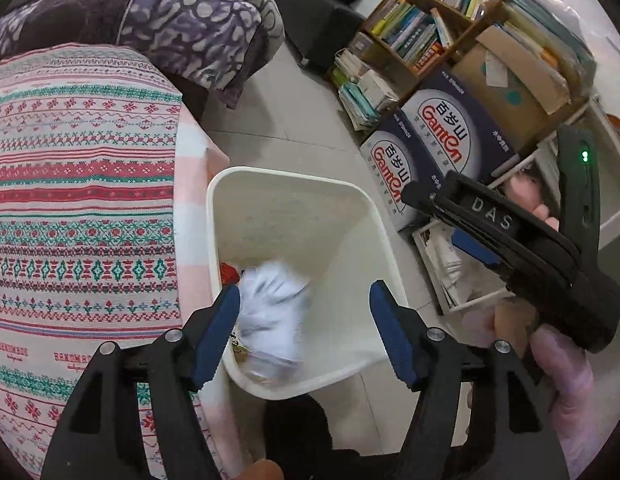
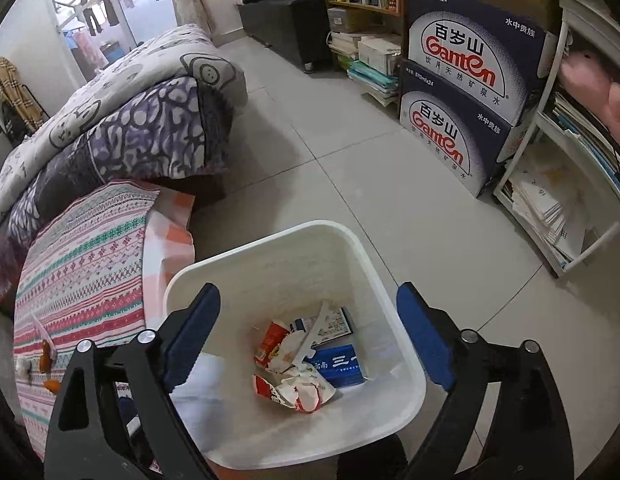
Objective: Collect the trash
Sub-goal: 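Lower the left tool over the bin and release the paper ball, then grasp the orange carrot toy on the blanket with the left tool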
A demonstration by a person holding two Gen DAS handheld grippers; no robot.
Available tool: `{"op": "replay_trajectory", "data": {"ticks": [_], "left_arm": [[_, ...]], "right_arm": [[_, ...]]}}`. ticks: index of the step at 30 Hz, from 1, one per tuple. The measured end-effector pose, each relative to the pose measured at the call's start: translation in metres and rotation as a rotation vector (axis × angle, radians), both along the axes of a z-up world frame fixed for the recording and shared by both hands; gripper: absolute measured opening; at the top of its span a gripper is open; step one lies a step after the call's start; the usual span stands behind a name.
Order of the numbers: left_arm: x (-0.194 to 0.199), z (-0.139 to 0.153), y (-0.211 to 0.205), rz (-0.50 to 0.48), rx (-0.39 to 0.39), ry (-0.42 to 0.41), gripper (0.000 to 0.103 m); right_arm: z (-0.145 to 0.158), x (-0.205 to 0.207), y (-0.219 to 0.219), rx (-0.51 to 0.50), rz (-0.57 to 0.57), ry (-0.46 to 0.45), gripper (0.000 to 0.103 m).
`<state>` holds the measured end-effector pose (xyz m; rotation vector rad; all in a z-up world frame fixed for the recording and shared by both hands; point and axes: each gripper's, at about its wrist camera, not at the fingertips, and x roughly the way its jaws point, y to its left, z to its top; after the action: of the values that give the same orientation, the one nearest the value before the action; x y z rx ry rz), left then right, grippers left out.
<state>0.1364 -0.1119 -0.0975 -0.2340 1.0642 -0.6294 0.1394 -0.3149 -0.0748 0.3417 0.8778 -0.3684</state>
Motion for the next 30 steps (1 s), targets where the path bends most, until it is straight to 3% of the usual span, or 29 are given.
{"op": "replay_trajectory", "data": {"ticks": [6,13,19,25,30], "left_arm": [[0.003,0.005,0.023,0.068,0.053,-0.017,0.069],[0.007,0.006,0.055,0.178,0.217,-0.08,0.071],[0.01,-0.004,0.085,0.28,0.351,-0.08,0.075],[0.019,-0.022,0.137,0.551,0.556,-0.034,0.075],[0.03,-0.041,0.194,0.764,0.588,0.077,0.075]], "right_arm": [[0.003,0.006,0.017,-0.007,0.024,-0.003,0.09],[0.002,0.014,0.05,-0.023,0.087,0.008,0.095],[0.0,0.02,0.079,-0.038,0.145,0.018,0.096],[-0.004,0.026,0.102,-0.028,0.183,0.031,0.096],[-0.009,0.032,0.123,-0.033,0.222,0.045,0.096]]}}
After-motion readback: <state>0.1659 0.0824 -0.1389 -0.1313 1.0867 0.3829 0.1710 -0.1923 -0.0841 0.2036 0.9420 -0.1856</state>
